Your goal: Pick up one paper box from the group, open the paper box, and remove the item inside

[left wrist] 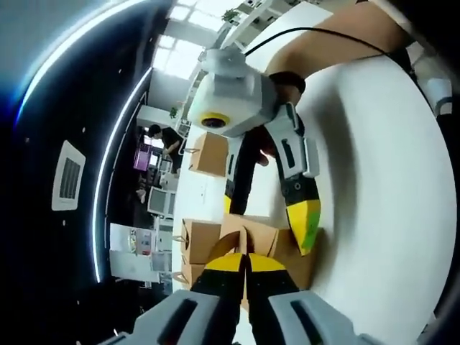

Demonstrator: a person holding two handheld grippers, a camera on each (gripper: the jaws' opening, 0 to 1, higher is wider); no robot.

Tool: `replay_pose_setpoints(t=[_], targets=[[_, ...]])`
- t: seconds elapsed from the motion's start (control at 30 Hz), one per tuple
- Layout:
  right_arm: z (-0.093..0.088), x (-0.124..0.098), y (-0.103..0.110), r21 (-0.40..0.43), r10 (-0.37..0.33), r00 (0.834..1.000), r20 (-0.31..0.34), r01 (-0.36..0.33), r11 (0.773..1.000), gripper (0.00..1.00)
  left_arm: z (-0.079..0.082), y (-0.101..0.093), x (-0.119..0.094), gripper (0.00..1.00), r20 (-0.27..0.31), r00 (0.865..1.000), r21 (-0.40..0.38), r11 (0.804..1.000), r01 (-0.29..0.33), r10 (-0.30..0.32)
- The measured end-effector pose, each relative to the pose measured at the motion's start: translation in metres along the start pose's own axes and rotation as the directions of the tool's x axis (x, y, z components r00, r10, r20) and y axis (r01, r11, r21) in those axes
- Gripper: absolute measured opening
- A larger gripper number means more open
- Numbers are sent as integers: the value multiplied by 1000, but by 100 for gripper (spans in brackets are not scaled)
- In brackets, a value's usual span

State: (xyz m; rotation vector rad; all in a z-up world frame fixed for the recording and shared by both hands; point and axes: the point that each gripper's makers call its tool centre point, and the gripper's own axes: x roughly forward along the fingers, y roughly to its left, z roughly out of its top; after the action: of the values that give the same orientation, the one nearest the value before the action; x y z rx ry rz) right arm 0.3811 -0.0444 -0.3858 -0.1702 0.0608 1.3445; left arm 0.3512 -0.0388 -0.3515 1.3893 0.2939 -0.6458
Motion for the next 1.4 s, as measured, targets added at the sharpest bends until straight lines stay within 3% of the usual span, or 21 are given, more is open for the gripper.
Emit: replay_pose_setpoints(t=[0.97, 1.17, 1.4], targets=[[-2, 0, -4, 5, -5, 1000, -6, 5, 1000, 70, 6, -5, 5, 5, 15, 1000, 25, 1000, -7, 7], [-2, 0, -5, 9, -8, 1000, -5, 8, 1000, 70, 5, 5, -1, 4, 17, 999, -13, 999, -39, 40], [-2, 0, -4, 7, -5, 1000, -5, 6, 1000, 70, 6, -1, 2, 3, 22, 999, -20, 999, -41, 41]])
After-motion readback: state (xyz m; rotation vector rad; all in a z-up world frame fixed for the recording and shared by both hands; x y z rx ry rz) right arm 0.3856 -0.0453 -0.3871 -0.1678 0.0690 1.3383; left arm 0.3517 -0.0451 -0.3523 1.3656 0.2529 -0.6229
